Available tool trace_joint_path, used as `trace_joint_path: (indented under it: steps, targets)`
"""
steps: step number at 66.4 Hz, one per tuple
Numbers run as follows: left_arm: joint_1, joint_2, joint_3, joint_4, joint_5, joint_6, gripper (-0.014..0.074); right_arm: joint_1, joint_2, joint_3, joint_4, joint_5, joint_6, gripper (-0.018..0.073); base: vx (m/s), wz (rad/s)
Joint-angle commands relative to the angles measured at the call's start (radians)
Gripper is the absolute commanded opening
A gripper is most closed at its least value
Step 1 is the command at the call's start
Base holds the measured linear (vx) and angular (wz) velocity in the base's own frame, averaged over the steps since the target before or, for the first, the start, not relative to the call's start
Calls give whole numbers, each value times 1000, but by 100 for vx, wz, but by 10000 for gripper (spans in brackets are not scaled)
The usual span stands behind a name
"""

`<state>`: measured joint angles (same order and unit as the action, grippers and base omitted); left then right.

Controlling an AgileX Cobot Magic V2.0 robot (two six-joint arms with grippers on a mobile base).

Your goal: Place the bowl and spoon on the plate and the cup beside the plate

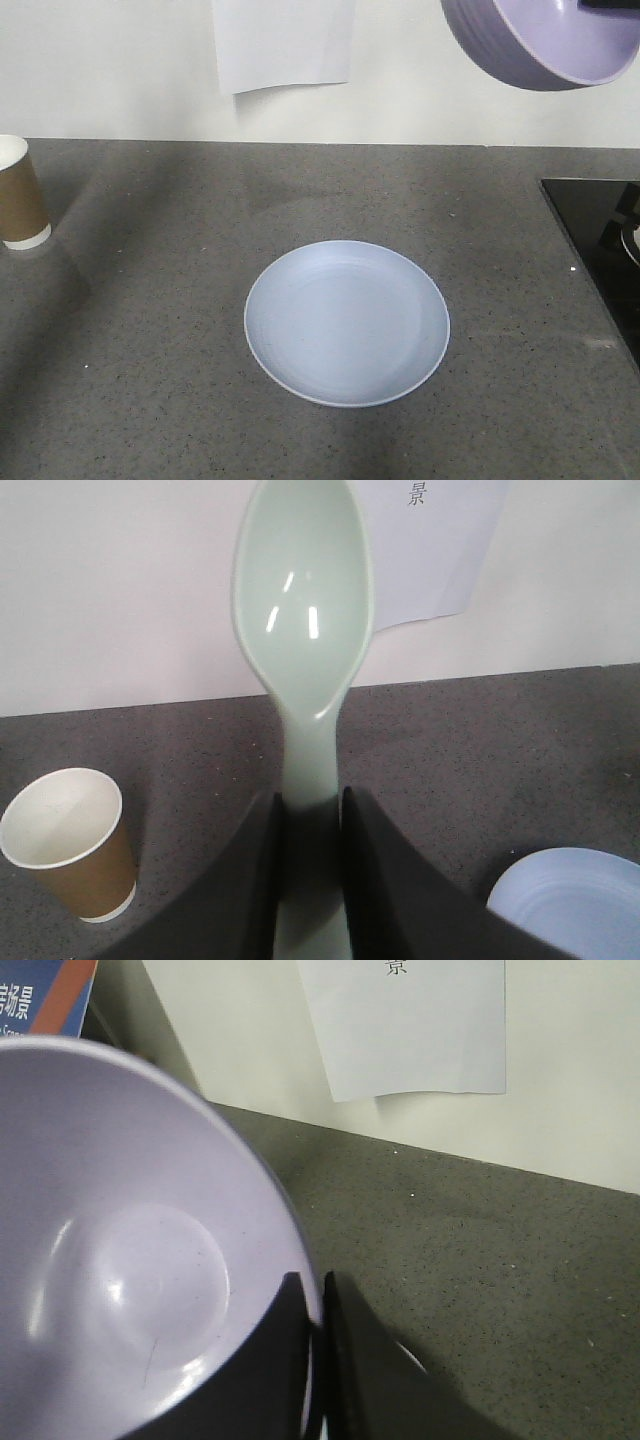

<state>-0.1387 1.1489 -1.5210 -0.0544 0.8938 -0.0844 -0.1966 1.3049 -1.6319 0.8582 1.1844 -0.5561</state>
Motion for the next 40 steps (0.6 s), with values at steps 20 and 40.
trace_joint_path:
  steps: [20, 40]
  targets:
    - [-1, -18, -27, -11, -66, -1, -6, -5, -26, -29, 54, -42, -9, -10, 3, -1]
    - [-1, -18, -27, -11, -66, -1, -6, -5, -26, -29, 54, -42, -9, -10, 2, -1]
